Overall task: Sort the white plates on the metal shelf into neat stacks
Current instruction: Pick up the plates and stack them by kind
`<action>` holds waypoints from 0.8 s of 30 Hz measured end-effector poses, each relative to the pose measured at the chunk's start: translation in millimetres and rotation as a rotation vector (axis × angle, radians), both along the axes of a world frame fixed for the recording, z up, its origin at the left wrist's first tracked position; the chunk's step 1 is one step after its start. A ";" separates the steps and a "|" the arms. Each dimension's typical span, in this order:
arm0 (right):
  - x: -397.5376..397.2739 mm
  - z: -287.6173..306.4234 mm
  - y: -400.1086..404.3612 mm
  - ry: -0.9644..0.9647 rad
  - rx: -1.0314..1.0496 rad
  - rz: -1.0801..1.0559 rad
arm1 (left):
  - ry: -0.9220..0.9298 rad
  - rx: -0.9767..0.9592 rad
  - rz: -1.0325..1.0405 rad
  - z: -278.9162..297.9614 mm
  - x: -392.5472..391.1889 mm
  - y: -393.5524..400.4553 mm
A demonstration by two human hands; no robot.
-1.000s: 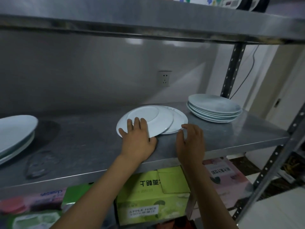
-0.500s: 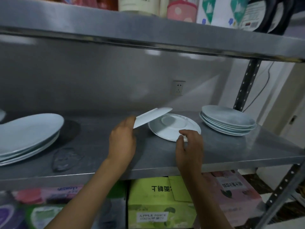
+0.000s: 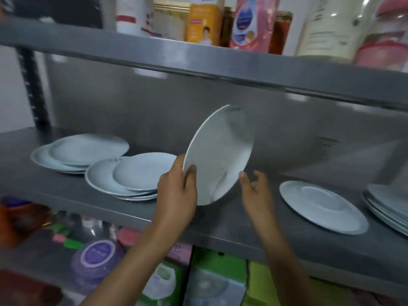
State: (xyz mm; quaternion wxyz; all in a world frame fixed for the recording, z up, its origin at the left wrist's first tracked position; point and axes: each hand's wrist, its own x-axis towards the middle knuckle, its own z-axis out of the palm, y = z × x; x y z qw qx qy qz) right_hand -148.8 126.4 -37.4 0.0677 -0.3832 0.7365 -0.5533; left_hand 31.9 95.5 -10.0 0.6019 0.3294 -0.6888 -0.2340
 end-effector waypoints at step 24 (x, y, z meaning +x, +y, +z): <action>209.0 68.1 -225.9 0.058 0.054 0.529 | 0.366 0.612 0.052 27.9 286.6 -173.8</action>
